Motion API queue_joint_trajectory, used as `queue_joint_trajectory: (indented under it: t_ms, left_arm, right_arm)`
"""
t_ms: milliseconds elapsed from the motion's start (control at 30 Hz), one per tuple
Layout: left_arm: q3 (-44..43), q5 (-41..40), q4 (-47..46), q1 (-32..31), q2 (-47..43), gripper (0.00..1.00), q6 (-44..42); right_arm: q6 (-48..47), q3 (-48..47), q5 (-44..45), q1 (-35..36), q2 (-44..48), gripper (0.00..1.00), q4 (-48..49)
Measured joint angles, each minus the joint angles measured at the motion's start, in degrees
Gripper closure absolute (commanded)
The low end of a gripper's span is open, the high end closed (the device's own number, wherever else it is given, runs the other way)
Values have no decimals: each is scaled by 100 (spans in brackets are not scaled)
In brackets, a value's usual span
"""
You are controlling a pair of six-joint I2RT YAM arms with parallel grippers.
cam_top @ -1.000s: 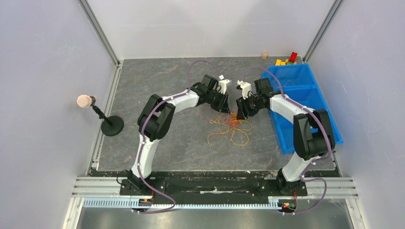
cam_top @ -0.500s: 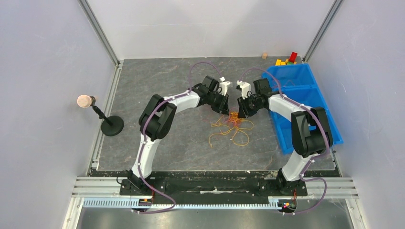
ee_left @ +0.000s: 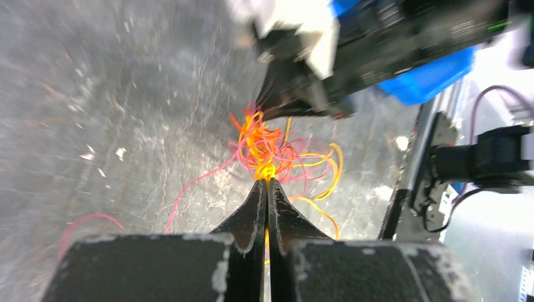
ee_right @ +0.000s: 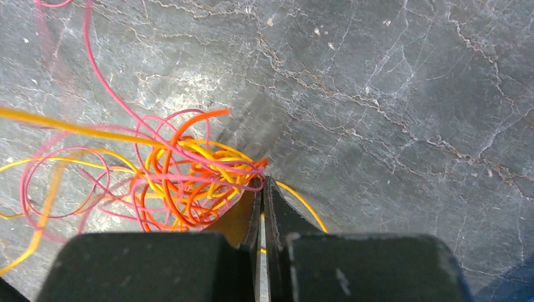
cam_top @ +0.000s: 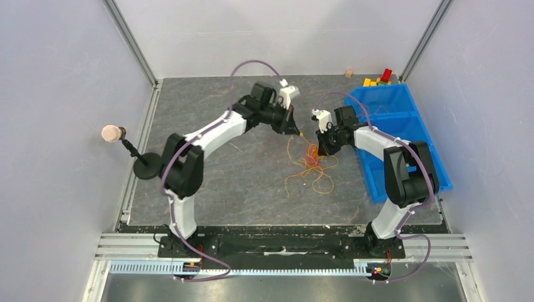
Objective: Untangle the cables
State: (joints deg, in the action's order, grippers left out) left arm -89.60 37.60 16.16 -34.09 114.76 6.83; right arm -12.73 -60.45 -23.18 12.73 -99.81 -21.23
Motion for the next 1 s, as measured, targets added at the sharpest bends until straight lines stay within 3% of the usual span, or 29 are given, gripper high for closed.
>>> queue_joint_trajectory:
  t_ms: [200,500,733,867,900,967,1000]
  left_arm:
    - [-2,236,136,457,-1309,98,125]
    - [-177,619,214,1510,-1941,98,1141]
    - [-1572,654,-450,2741,-2653,98,2041]
    - [-1897,713,-789,2920,-3237,98,2192]
    - [-1853,787,-826,2907,-3381,88,2190]
    - [-1534,920,-796,2868,-3635,48,2138]
    - [-1384,960,-723,2848,-3711,38,2033]
  right_arm:
    - [-122,153,66,2,79,100,216]
    - [-254,306,57,55,236,100,750]
    - [-455,645,595,-90,170,100,577]
    - [-492,647,538,-109,190,100,566]
    - [-496,647,481,-125,201,100,542]
    - [-498,658,313,-151,258,100,426]
    - [-490,669,201,-164,306,100,352]
